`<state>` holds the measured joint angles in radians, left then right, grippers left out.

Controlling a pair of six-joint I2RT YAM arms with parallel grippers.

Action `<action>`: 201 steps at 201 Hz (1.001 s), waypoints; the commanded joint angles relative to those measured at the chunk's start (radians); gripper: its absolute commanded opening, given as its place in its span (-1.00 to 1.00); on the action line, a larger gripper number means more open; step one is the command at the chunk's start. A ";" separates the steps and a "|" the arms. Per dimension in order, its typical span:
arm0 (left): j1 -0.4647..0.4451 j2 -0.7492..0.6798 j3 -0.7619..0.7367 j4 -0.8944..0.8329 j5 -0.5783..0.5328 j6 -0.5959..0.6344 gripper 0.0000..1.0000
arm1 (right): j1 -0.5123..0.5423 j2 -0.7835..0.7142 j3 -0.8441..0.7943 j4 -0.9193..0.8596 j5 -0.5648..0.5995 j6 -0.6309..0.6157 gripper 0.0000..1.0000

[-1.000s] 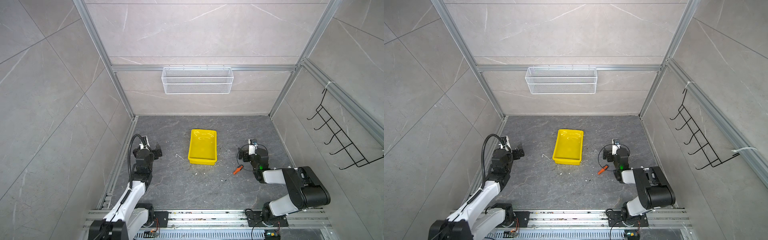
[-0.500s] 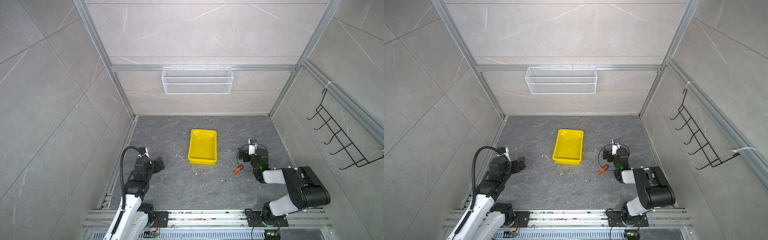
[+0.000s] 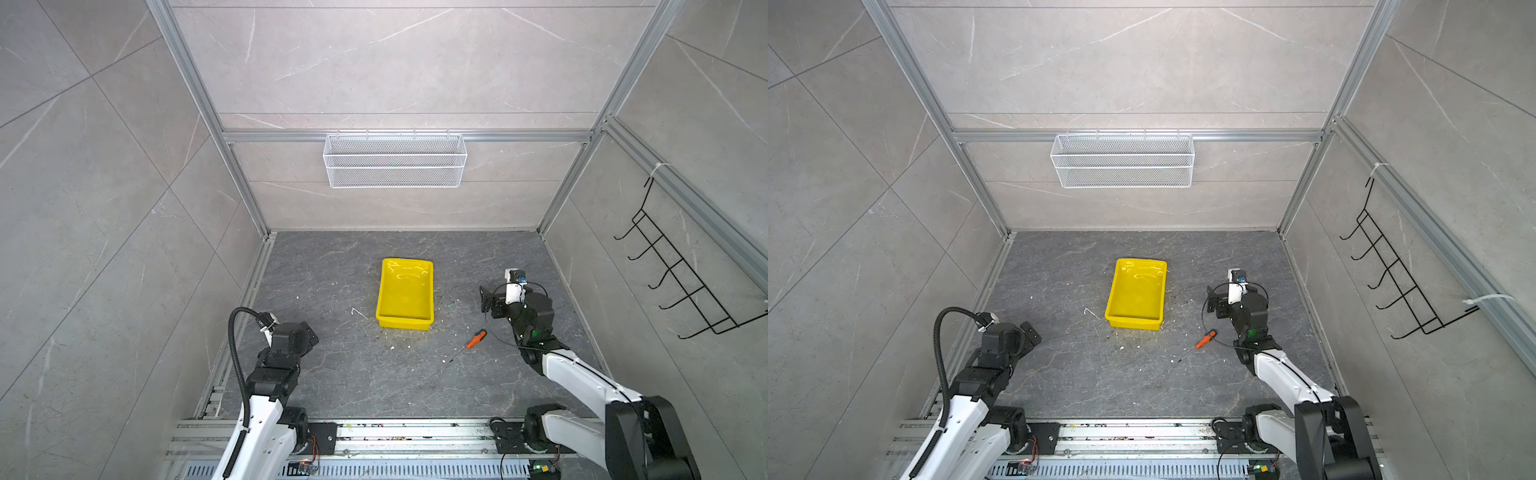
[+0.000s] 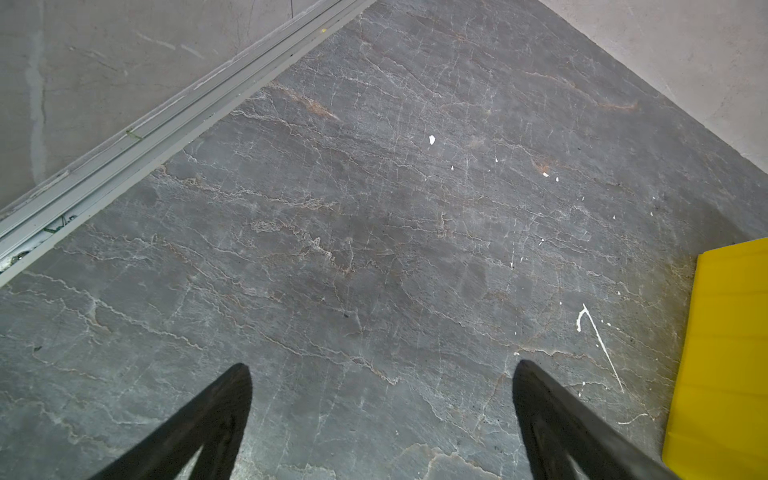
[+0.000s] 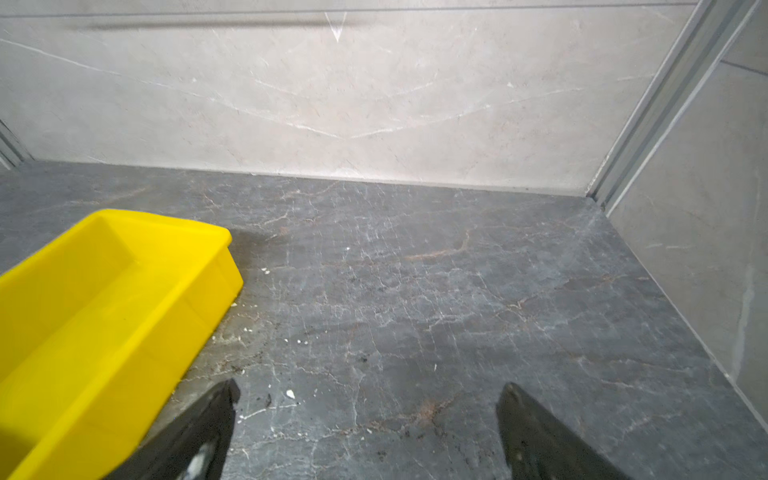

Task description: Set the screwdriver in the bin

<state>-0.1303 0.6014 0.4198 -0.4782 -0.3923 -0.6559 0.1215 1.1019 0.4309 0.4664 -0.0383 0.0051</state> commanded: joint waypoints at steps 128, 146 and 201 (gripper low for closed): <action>0.001 0.039 -0.070 0.093 0.100 -0.090 1.00 | -0.007 0.016 0.245 -0.980 0.170 0.852 0.94; 0.000 0.033 -0.076 0.099 0.092 -0.093 1.00 | 0.002 -0.009 0.170 -0.940 0.105 0.903 0.89; 0.001 -0.008 -0.094 0.104 0.091 -0.096 1.00 | 0.086 0.023 0.128 -0.899 0.055 0.985 0.85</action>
<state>-0.1303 0.6075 0.3195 -0.4015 -0.3084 -0.7521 0.1665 1.1065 0.5591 -0.4484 0.0471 0.9241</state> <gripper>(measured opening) 0.998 0.931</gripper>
